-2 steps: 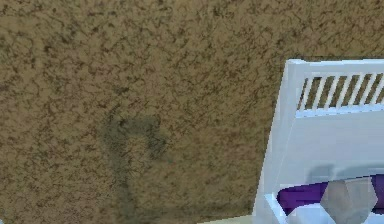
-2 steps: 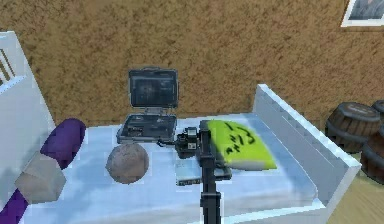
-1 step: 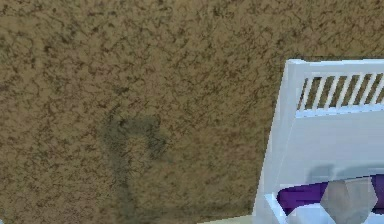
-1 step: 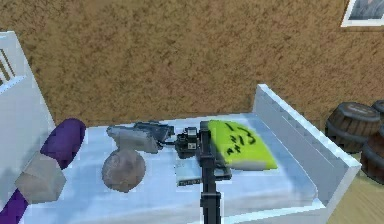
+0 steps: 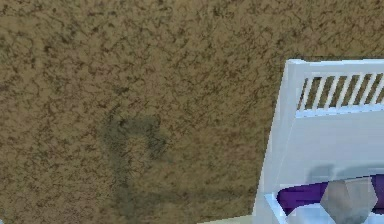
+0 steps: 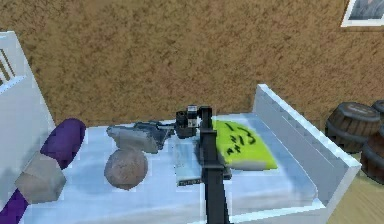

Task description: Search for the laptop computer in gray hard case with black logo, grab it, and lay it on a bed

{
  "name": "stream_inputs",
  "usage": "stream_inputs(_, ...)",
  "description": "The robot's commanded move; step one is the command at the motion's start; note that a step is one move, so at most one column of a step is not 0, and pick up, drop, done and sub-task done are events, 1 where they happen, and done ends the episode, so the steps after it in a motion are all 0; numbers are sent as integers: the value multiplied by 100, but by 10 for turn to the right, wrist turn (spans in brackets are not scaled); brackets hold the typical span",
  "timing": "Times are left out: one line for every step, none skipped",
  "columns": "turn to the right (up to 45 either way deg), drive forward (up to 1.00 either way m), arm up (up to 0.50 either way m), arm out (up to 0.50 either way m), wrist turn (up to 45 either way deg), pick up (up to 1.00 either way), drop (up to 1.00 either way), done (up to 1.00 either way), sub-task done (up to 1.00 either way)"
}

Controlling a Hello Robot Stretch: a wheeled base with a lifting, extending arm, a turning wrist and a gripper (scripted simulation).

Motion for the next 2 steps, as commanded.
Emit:
stream_inputs(0,0,0,-8,0,0,0,0,0)
stream_inputs(0,0,0,0,0,0,0,100,0)
